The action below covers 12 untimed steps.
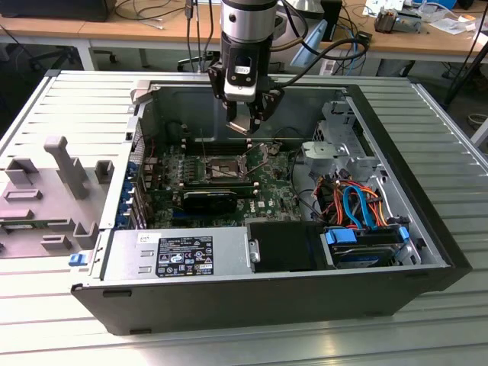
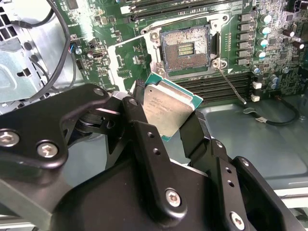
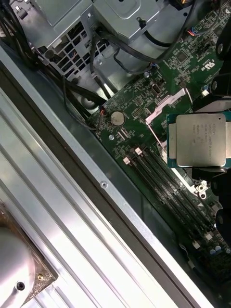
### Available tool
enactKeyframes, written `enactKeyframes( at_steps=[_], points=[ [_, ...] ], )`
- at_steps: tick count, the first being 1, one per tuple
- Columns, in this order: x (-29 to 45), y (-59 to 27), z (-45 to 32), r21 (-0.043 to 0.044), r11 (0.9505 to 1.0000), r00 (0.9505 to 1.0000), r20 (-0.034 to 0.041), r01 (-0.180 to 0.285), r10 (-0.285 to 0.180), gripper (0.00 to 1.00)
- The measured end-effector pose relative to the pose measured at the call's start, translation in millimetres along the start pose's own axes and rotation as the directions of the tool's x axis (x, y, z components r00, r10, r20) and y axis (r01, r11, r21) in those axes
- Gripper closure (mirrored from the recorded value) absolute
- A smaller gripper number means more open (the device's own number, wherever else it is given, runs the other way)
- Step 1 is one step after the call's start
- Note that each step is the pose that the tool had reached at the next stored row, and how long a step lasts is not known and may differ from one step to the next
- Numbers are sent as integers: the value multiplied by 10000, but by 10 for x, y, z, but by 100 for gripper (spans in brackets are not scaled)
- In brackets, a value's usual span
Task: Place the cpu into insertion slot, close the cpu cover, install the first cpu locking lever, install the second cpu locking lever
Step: 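Place the cpu into insertion slot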
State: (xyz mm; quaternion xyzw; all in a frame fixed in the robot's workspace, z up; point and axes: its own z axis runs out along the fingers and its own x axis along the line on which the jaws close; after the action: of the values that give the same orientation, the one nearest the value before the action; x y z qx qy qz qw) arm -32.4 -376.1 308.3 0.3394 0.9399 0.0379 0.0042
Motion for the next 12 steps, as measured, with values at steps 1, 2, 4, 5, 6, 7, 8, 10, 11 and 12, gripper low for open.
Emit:
enactKeyframes(
  at_steps=[1, 2, 4, 5, 6, 7, 8, 10, 11, 12],
  points=[
    [0, 0, 0, -1, 10000, 10000, 1, -16, 16, 46],
    [0, 0, 0, 0, 10000, 10000, 3, -32, 32, 46],
    [0, 0, 0, -1, 10000, 10000, 5, -64, 64, 46],
    [0, 0, 0, -2, 10000, 10000, 6, -74, 74, 46],
    [0, 0, 0, -1, 10000, 10000, 6, -83, 83, 46],
    [0, 0, 0, -2, 10000, 10000, 7, -91, 91, 46],
    [0, 0, 0, -2, 10000, 9999, 8, -100, 100, 46],
    [0, 0, 0, -2, 9999, 9999, 9, -130, 130, 46],
    [0, 0, 0, -3, 9999, 9999, 11, -145, 145, 46],
    [0, 0, 0, -3, 9999, 9999, 12, -161, 161, 46]
  ],
)
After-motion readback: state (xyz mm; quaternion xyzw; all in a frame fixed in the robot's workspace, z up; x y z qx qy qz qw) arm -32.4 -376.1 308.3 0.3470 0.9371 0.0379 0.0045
